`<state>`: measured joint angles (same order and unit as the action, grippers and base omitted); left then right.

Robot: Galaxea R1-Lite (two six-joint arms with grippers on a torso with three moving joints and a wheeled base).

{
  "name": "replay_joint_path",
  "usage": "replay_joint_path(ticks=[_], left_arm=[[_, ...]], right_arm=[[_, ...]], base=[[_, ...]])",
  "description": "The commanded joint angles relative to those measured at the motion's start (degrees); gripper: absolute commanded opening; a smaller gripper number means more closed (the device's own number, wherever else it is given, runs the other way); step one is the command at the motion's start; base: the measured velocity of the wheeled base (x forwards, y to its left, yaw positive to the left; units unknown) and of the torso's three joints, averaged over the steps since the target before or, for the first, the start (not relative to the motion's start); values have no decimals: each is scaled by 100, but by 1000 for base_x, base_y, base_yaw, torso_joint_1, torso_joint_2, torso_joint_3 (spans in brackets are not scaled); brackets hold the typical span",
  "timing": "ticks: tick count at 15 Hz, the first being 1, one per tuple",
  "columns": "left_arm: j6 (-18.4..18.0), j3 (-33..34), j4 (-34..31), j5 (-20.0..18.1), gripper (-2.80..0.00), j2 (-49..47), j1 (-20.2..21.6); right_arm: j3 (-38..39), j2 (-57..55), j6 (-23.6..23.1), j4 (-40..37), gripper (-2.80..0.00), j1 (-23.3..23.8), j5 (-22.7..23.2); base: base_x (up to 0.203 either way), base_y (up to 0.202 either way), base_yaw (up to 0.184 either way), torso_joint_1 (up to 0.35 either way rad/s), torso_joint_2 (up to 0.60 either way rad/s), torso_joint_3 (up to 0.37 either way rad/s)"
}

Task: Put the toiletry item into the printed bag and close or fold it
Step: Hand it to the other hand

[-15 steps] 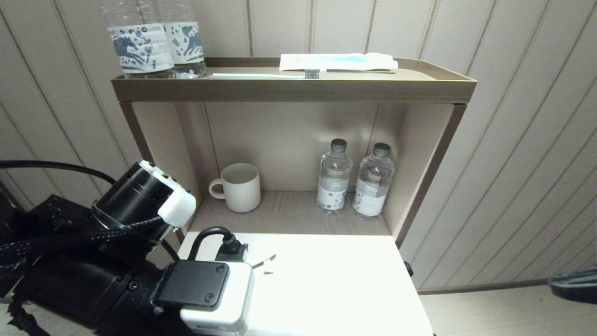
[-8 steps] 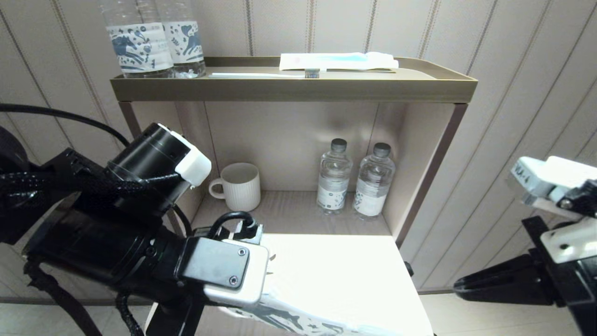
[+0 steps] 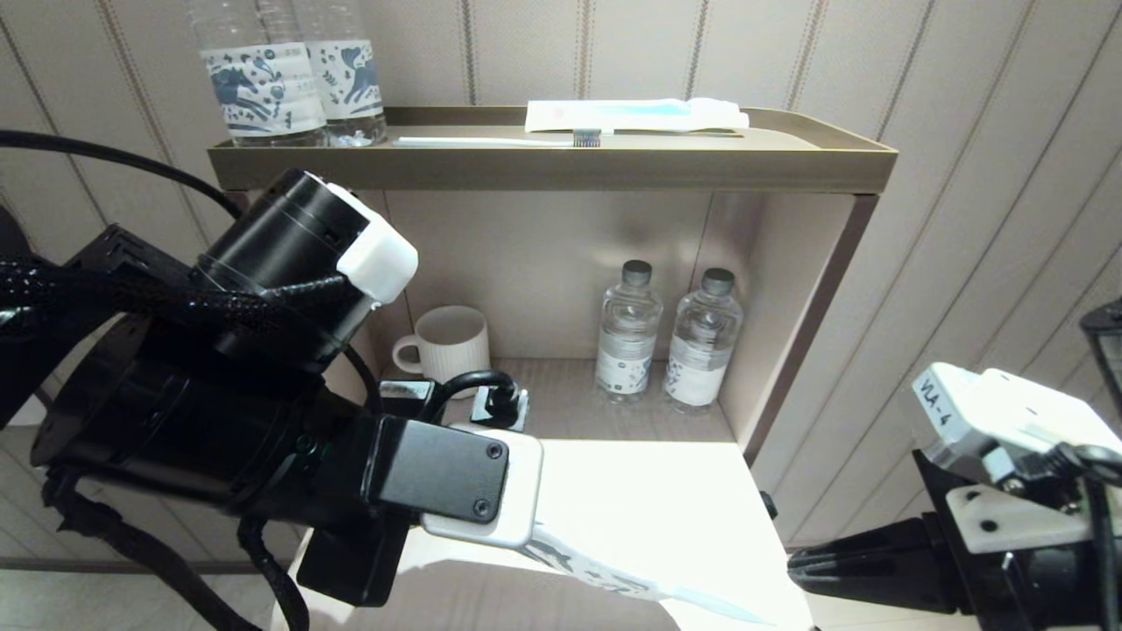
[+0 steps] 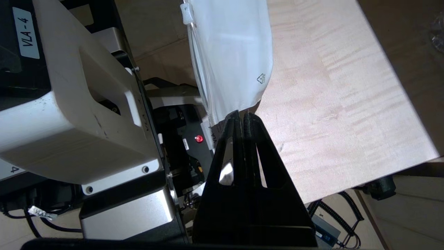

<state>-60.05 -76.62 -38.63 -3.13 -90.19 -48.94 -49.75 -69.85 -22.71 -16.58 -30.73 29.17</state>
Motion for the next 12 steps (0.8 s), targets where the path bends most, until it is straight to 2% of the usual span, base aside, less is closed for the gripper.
replay_joint_path(ticks=[1, 3, 4, 6, 9, 11, 12], left_arm=[[-33, -37, -21, 6, -280, 10, -80], [-33, -33, 67, 6, -280, 1, -85], [-33, -29, 101, 6, -280, -14, -98], [-33, -46, 110, 6, -280, -84, -107], [-24, -85, 108, -24, -280, -130, -107], [18, -236, 46, -175, -280, -308, -37], [34, -300, 16, -408, -280, -407, 125]], right_arm=[[223, 200, -14, 62, -280, -33, 16], [440, 316, -20, 135, -280, -88, 10], [586, 364, -30, 283, 0, -117, 10], [801, 384, -59, 579, 0, -161, 19], [897, 476, -117, 582, 0, -208, 19], [990, 507, -145, 602, 0, -338, 17], [1022, 477, -146, 628, 0, -401, 18]], base=[[0, 0, 0, 0, 0, 0], [0, 0, 0, 0, 0, 0], [0, 0, 0, 0, 0, 0], [0, 0, 0, 0, 0, 0], [0, 0, 0, 0, 0, 0], [0, 0, 0, 0, 0, 0], [0, 0, 0, 0, 0, 0]])
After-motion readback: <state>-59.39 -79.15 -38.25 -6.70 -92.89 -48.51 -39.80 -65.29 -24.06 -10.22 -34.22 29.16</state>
